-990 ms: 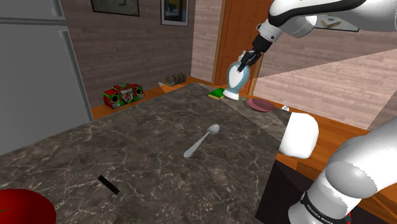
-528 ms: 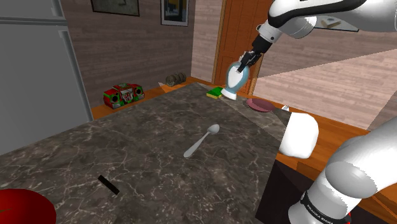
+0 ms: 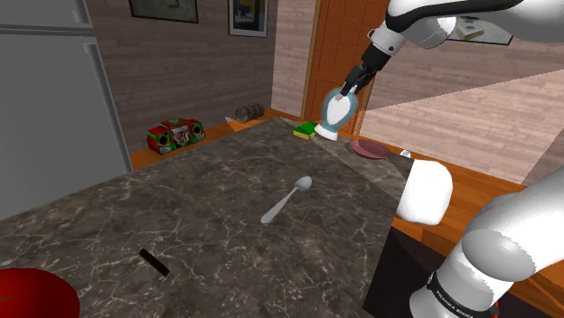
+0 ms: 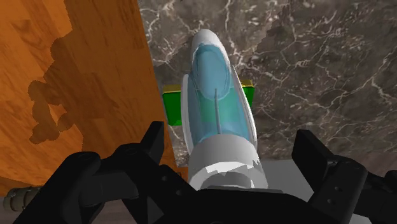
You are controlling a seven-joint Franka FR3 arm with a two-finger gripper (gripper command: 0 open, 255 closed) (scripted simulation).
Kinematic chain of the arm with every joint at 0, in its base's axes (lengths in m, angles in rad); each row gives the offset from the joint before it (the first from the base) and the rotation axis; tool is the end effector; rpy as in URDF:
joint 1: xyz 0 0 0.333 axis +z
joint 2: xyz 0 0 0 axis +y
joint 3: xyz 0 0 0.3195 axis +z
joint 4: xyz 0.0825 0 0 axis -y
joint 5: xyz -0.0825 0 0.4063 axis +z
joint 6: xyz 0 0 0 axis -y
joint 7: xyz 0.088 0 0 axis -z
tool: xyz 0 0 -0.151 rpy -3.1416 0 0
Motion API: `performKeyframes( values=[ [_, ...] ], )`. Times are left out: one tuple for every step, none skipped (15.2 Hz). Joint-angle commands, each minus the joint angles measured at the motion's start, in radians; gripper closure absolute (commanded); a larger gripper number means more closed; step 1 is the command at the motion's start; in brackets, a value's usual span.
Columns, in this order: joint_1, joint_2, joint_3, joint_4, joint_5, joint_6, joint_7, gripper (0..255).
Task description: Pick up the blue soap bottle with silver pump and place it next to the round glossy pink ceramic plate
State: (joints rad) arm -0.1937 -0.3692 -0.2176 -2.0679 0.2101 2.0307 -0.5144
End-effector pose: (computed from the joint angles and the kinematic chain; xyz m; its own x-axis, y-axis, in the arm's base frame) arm 0.4706 -0.1960 0.5755 0.9161 0.0176 0.4005 0.0619 -0.9933 -0.0978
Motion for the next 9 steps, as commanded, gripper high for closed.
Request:
performKeyframes(
  values=[
    [-0.005, -0.017, -0.004, 0.036, -0.008, -0.055, 0.005, 0],
    [-0.007, -0.023, -0.006, 0.056, -0.011, -0.08, 0.007, 0],
    [-0.007, -0.023, -0.006, 0.056, -0.011, -0.08, 0.007, 0],
    [-0.007, -0.023, -0.006, 0.056, -0.011, -0.08, 0.007, 0],
    [-0.007, -0.023, -0.006, 0.056, -0.011, -0.08, 0.007, 0],
    [-0.007, -0.023, -0.006, 0.056, -0.011, -0.08, 0.007, 0],
    [-0.007, -0.023, -0.006, 0.056, -0.011, -0.08, 0.007, 0],
    [-0.007, -0.023, -0.006, 0.056, -0.011, -0.08, 0.007, 0],
    [-0.007, -0.023, -0.006, 0.056, -0.011, -0.08, 0.007, 0]
  ],
)
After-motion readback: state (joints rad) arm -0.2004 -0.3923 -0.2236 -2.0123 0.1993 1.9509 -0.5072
